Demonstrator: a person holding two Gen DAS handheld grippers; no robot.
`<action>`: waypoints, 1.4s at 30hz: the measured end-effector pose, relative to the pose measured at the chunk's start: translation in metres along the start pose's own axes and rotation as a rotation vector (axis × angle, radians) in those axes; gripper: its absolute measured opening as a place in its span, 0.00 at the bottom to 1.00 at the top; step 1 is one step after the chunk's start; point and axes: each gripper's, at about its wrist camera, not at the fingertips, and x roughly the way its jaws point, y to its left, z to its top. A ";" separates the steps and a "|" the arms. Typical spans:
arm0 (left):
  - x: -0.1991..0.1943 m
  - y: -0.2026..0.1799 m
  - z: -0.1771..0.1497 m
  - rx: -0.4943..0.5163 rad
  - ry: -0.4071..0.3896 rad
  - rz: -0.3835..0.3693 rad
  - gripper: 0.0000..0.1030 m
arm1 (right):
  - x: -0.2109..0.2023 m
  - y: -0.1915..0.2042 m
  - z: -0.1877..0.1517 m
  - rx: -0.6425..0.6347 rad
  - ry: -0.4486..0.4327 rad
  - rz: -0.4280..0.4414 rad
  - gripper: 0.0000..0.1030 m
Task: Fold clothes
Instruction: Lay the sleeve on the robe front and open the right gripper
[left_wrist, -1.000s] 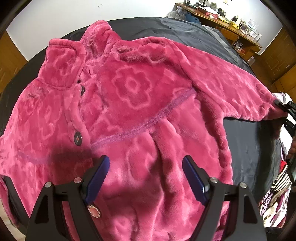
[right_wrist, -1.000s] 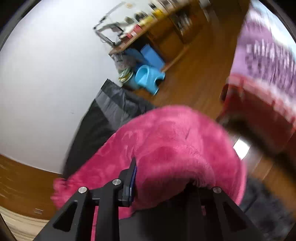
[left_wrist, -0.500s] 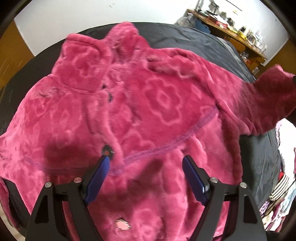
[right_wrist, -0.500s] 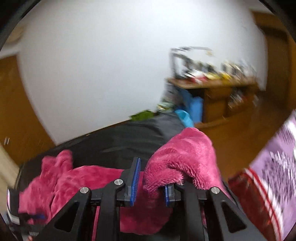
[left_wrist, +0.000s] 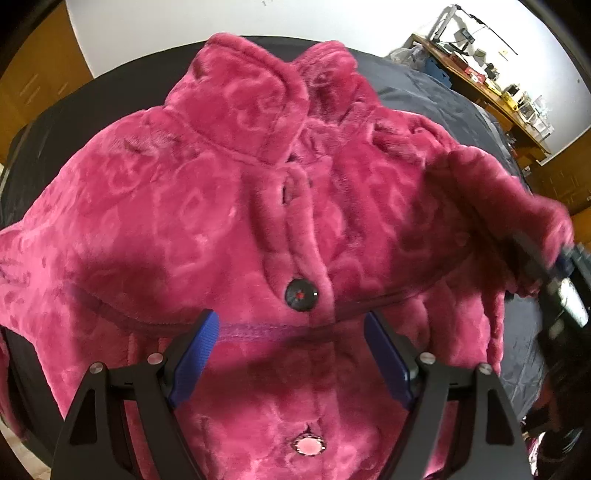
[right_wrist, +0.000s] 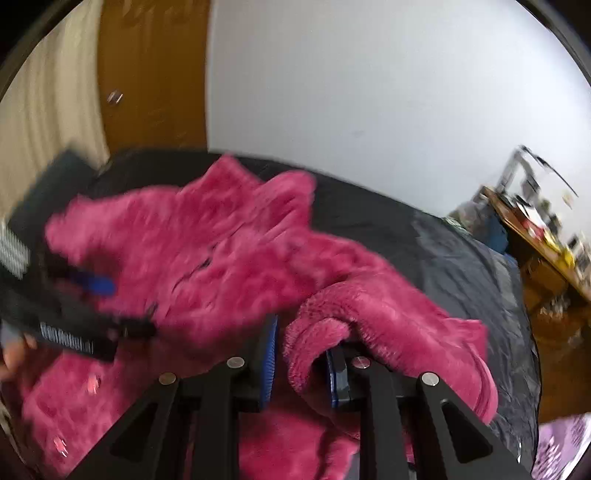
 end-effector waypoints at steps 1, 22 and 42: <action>0.000 0.001 0.000 -0.003 0.002 -0.003 0.81 | 0.007 0.004 -0.003 -0.012 0.031 0.017 0.23; -0.002 -0.027 0.005 0.025 -0.006 -0.054 0.81 | -0.052 -0.006 -0.063 0.040 0.087 0.003 0.27; 0.004 -0.034 0.009 0.031 -0.008 -0.067 0.81 | 0.011 -0.112 -0.047 0.477 0.159 0.043 0.27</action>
